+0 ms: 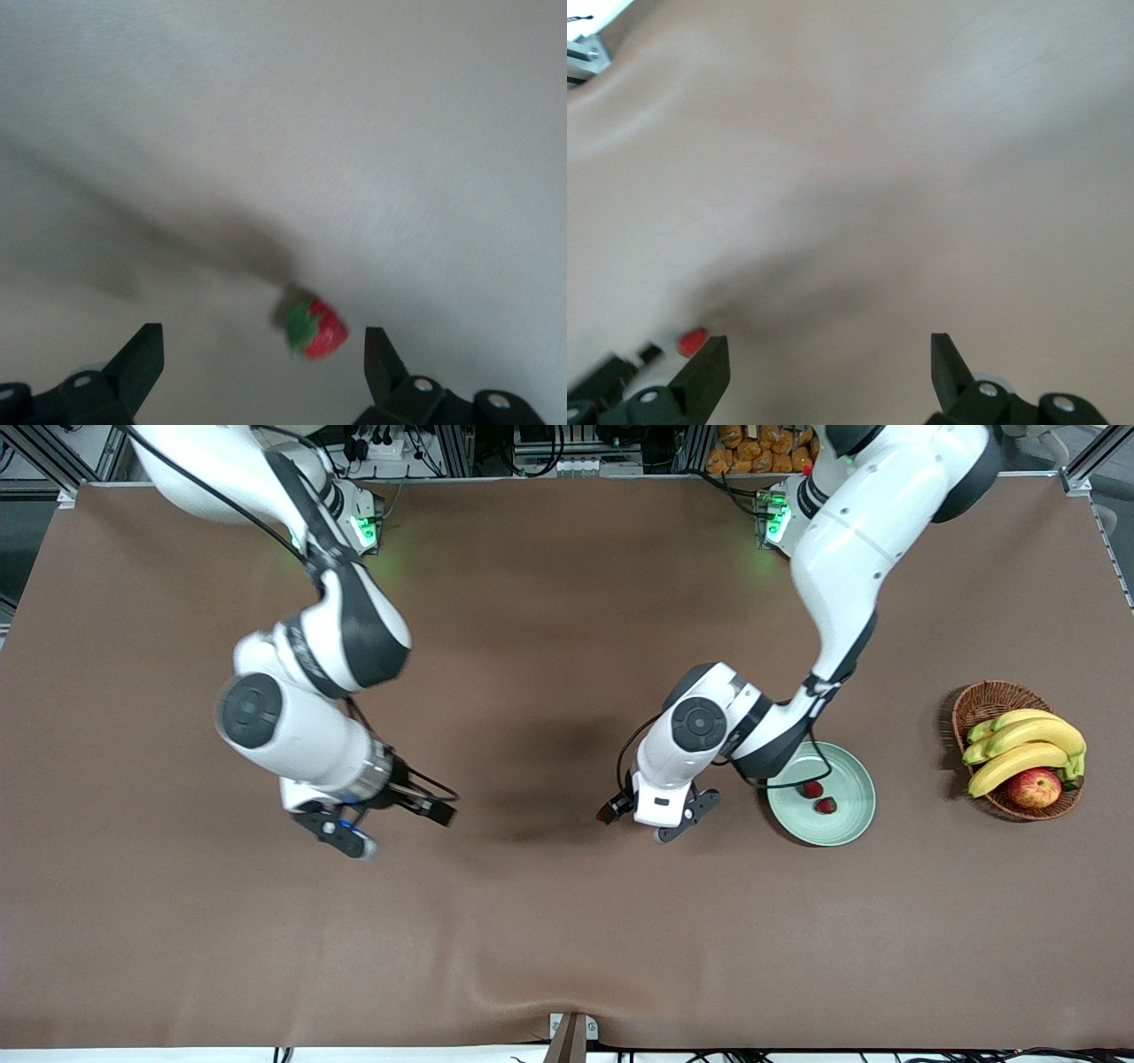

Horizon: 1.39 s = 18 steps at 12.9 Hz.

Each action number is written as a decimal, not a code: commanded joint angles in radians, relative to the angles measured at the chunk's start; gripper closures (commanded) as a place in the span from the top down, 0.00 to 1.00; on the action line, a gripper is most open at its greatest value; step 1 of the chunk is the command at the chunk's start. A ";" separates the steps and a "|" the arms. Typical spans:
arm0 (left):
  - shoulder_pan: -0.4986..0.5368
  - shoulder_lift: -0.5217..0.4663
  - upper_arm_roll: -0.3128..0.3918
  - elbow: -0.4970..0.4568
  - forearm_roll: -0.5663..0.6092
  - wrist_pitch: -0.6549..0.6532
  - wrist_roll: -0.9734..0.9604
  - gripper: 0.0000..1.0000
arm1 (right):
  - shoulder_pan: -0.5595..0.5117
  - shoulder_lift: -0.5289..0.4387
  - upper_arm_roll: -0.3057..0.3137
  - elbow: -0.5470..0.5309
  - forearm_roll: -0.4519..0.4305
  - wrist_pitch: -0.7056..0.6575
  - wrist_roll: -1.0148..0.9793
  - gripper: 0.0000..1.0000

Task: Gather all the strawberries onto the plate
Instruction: 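Grasp the third strawberry with the left gripper while the right gripper retracts, then carry the third strawberry onto the plate and open the left gripper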

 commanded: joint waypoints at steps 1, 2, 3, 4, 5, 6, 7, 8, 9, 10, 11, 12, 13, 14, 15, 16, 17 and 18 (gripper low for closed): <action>-0.080 0.072 0.068 0.107 -0.014 0.051 -0.077 1.00 | -0.096 -0.101 0.023 0.003 -0.034 -0.175 -0.153 1.00; -0.080 0.078 0.068 0.107 -0.014 0.068 -0.084 1.00 | -0.127 -0.130 0.023 0.015 -0.034 -0.240 -0.225 1.00; -0.082 0.083 0.068 0.107 -0.014 0.074 -0.084 0.97 | -0.159 -0.164 0.025 0.017 -0.032 -0.275 -0.297 1.00; -0.083 0.085 0.068 0.107 -0.014 0.076 -0.084 0.95 | -0.188 -0.199 0.025 0.017 -0.034 -0.300 -0.370 1.00; -0.088 0.086 0.068 0.107 -0.014 0.079 -0.084 0.91 | -0.224 -0.218 0.025 0.017 -0.035 -0.338 -0.436 1.00; -0.088 0.095 0.068 0.107 -0.014 0.081 -0.084 0.86 | -0.253 -0.230 0.029 0.015 -0.035 -0.358 -0.492 1.00; -0.094 0.095 0.068 0.105 -0.014 0.081 -0.084 0.84 | -0.287 -0.241 0.035 0.011 -0.040 -0.360 -0.539 1.00; -0.100 0.097 0.068 0.105 -0.014 0.081 -0.084 0.77 | -0.326 -0.250 0.037 0.009 -0.041 -0.366 -0.583 1.00; -0.106 0.097 0.068 0.104 -0.014 0.081 -0.084 0.70 | -0.362 -0.261 0.037 0.009 -0.044 -0.390 -0.637 1.00; -0.106 0.097 0.068 0.104 -0.014 0.081 -0.084 0.66 | -0.391 -0.276 0.037 0.005 -0.058 -0.406 -0.681 1.00; -0.108 0.097 0.068 0.104 -0.014 0.081 -0.081 0.53 | -0.409 -0.292 0.037 0.000 -0.086 -0.418 -0.709 1.00; -0.108 0.097 0.068 0.104 -0.012 0.081 -0.073 0.31 | -0.419 -0.304 0.037 -0.002 -0.122 -0.427 -0.728 1.00; -0.106 0.097 0.068 0.104 -0.009 0.081 -0.067 0.10 | -0.420 -0.313 0.037 0.000 -0.168 -0.427 -0.752 1.00; -0.105 0.092 0.070 0.104 -0.003 0.081 -0.061 0.00 | -0.420 -0.321 0.035 -0.002 -0.201 -0.427 -0.769 1.00; -0.100 0.080 0.068 0.102 0.002 0.079 -0.053 0.00 | -0.422 -0.329 0.032 -0.002 -0.205 -0.429 -0.781 1.00; -0.090 0.065 0.070 0.102 0.005 0.076 -0.045 0.00 | -0.426 -0.339 0.029 -0.008 -0.205 -0.432 -0.792 1.00; -0.077 0.047 0.070 0.096 0.005 0.068 -0.036 0.00 | -0.437 -0.347 0.029 -0.012 -0.205 -0.443 -0.812 1.00; -0.065 0.028 0.068 0.093 0.006 0.049 -0.033 0.00 | -0.445 -0.347 0.028 -0.012 -0.205 -0.446 -0.835 1.00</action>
